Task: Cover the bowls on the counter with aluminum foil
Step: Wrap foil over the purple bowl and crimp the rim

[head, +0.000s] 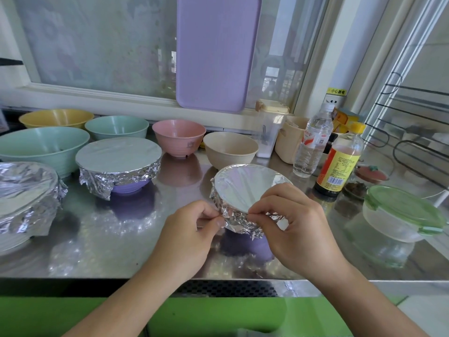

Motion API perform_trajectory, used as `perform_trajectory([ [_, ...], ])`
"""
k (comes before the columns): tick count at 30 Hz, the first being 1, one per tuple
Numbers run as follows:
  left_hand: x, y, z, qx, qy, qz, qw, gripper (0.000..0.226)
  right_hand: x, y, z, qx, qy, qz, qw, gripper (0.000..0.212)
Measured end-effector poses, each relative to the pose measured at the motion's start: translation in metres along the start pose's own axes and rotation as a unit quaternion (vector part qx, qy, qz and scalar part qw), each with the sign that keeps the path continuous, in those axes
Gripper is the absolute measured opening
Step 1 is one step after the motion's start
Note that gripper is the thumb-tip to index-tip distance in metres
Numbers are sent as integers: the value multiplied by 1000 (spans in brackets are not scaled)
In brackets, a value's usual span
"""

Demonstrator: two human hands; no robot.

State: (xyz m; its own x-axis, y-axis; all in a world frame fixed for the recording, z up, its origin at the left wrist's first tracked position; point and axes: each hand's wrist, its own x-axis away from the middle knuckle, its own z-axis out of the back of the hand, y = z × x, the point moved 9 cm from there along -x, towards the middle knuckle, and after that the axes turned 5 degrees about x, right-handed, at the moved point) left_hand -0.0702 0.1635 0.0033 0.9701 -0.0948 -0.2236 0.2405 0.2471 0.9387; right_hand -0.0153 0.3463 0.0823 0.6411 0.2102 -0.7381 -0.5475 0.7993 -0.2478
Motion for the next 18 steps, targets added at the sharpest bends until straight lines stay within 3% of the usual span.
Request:
perform_trajectory([
  [3,-4,-7,-2,31,-6,18,999,12,-2,-1,1,16,-3,5,1000,17],
  [6,-11,-4,3,-13,4,-12,1000,16,-6,-1,1,29,-43,-8,999,21],
  [11,-15,-3,3,-58,-12,-42,997,18,-24,39,-10,29,-185,-246,951,107],
  [15,-13,3,3,-72,-12,-57,996,17,-30,51,-44,76,-378,-249,888,160],
  [18,-12,9,2,-79,-18,-64,995,17,-28,59,-51,89,-446,-262,851,170],
])
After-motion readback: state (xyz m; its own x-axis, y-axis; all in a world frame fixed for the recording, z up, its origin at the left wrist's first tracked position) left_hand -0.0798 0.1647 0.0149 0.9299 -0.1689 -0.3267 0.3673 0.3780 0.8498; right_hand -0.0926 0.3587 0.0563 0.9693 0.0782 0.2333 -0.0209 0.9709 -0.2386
